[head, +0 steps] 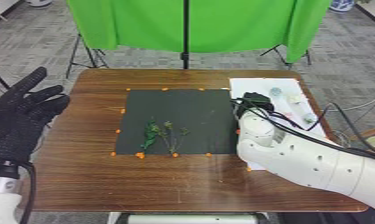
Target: Arrange flowers
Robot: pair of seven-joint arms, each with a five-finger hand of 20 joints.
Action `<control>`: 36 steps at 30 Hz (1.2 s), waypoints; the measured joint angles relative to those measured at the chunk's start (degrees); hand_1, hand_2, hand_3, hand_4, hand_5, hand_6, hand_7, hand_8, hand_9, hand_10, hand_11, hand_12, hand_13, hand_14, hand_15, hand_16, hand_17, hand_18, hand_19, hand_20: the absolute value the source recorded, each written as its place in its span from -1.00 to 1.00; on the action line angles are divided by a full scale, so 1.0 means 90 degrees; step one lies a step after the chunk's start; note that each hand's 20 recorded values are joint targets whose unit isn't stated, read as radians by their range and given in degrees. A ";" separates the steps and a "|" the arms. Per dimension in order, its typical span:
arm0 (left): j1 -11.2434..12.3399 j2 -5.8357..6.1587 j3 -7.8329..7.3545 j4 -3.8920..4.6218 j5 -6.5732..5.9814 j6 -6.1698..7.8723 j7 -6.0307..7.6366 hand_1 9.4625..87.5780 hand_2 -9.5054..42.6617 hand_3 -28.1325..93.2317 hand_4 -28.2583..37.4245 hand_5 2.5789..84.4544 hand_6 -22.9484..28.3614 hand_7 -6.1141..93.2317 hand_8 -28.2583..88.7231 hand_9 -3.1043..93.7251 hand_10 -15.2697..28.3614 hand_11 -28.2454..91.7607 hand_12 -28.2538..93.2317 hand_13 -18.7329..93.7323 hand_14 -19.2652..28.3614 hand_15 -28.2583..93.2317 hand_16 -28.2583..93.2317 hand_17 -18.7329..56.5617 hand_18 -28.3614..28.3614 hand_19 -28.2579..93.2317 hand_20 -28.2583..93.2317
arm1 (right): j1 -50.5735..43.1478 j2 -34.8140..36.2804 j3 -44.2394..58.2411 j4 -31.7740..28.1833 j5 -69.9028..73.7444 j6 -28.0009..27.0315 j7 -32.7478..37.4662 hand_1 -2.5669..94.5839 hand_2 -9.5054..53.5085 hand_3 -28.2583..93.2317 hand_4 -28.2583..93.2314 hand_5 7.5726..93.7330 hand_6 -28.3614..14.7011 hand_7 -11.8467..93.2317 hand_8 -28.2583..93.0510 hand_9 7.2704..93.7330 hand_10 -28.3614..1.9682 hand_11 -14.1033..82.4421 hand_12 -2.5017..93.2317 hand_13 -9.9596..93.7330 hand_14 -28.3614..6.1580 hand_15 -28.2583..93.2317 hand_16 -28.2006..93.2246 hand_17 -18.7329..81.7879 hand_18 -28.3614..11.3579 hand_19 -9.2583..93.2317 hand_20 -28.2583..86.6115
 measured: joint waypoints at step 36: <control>0.0120 -0.0062 -0.0050 -0.0046 0.0014 0.0024 -0.0027 -0.67 -0.34 0.74 -0.87 -0.27 0.19 -0.54 -0.69 -0.24 0.67 -0.02 -0.33 -0.20 1.00 0.48 -0.72 -0.67 0.93 0.44 -0.08 | 0.0055 0.0463 -0.0242 -0.0275 -0.0798 0.1889 -0.0306 0.15 -1.00 0.69 -1.00 0.91 0.26 -0.40 -0.37 1.00 0.24 0.06 -0.60 0.99 0.48 0.40 -0.17 0.36 -0.55 1.00 -0.34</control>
